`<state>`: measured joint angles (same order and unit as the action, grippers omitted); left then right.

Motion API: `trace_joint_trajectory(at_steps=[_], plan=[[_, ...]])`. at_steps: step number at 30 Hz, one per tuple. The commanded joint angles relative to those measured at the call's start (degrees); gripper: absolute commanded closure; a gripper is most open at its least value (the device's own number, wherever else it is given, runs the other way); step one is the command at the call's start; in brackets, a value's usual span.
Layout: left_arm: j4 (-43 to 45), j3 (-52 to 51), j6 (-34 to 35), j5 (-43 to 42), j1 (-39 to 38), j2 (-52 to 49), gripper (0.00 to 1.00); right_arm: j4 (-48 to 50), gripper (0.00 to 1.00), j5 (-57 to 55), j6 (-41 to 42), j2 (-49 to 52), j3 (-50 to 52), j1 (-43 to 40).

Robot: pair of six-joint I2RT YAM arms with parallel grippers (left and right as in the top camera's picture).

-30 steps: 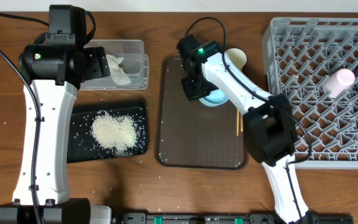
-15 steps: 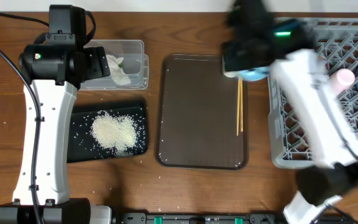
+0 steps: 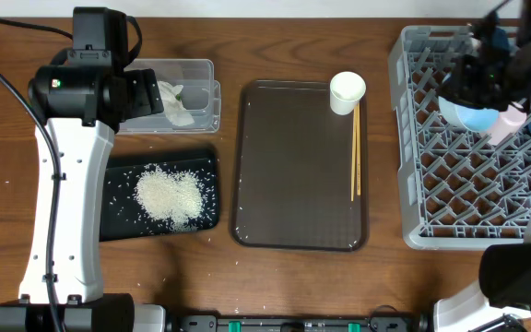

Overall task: Sort waste into correct bins and load items into the dishwasher rack
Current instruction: 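Carry the light-blue bowl right and hold it over the rack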

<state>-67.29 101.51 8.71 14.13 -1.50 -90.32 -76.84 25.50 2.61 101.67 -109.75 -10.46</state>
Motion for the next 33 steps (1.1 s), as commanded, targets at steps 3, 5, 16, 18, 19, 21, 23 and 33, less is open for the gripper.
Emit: trace_joint_trajectory(at_steps=[3, 5, 16, 18, 19, 21, 23, 33], plan=[[-0.2, 0.0, -0.5, 0.5, 0.2, 0.4, 0.04, 4.7, 0.99, 18.4, -8.6, 0.6, 8.2, -6.9], [-0.2, 0.0, -0.5, 0.5, 0.2, 0.4, 0.04, 7.9, 0.99, 23.2, -9.7, 0.6, 12.1, -9.2], [-0.2, 0.0, -0.5, 0.5, 0.2, 0.4, 0.04, 28.6, 0.99, 45.6, -10.2, 0.6, 32.0, -15.3], [-0.2, 0.0, -0.5, 0.5, 0.2, 0.4, 0.04, 31.0, 0.99, 45.5, -8.8, 0.6, 33.8, -15.2], [-0.2, 0.0, -0.5, 0.5, 0.2, 0.4, 0.04, 32.1, 0.99, 45.5, -8.6, 0.7, 34.6, -15.2], [-0.2, 0.0, -0.5, 0.5, 0.2, 0.4, 0.04, 33.9, 0.99, 45.5, -8.2, 0.7, 35.7, -15.2], [-0.2, 0.0, -0.5, 0.5, 0.2, 0.4, 0.04, 35.0, 0.99, 44.9, -7.1, 0.7, 36.5, -15.2], [-0.2, 0.0, -0.5, 0.5, 0.2, 0.4, 0.04, 33.7, 0.99, 30.4, -1.7, 0.7, 37.8, -15.3]])
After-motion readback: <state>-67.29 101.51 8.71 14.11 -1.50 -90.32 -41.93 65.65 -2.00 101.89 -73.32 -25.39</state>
